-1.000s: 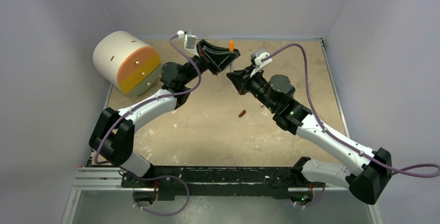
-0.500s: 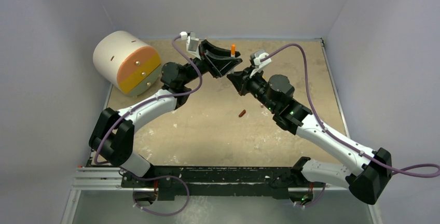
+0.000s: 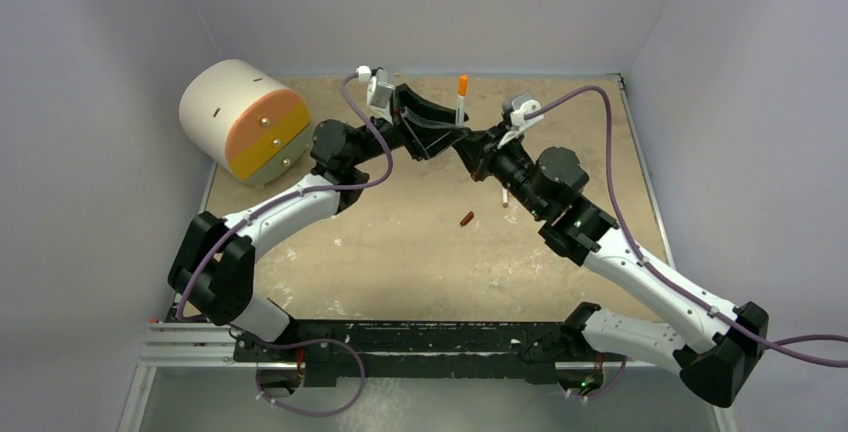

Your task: Insert the pens into the pen caps

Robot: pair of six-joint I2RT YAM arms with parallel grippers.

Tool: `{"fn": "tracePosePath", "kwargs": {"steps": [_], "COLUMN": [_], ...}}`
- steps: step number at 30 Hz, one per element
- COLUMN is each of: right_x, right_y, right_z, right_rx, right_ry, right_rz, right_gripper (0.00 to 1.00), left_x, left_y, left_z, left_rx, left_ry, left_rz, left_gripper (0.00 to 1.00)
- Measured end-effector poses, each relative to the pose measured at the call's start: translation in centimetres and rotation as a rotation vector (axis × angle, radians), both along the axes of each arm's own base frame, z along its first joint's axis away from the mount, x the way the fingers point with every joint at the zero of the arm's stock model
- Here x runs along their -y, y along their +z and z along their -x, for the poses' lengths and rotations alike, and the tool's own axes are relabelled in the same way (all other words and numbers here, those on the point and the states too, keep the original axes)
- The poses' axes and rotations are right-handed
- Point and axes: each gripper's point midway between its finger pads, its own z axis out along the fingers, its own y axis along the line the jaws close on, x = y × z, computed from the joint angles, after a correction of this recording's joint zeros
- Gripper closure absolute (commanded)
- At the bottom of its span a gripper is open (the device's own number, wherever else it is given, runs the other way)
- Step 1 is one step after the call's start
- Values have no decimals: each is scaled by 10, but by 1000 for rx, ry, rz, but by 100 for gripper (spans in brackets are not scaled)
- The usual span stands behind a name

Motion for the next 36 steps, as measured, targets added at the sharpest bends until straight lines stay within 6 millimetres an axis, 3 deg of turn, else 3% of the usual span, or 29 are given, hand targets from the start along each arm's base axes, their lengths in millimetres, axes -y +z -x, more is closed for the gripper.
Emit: {"fn": "tracePosePath", "kwargs": {"steps": [6,14,21,23,25,36], "right_x": [0,-1,-3,-3,-3,4], "right_y": [3,10,15,15,15,9], "right_z": [2,10,14,14,14,22], "right_rx": [8,30,54,56,56,38], "right_ry": [7,45,73,76,76,76], "right_rz": [-7,-14,-11,-11,-10,11], "right_gripper": [100,100,100,86,79,57], "left_x": [0,-1,-2,-2,-2,-1], "left_y": [1,6,11,11,11,7], "left_z": [0,3,6,6,6,0], "left_rx": [1,6,8,6,6,18], "left_ry": [0,-6,-21,-24,-24,6], "left_rz": [1,22,44,48,48,34], "left_gripper": [71,100,100,100,100,100]}}
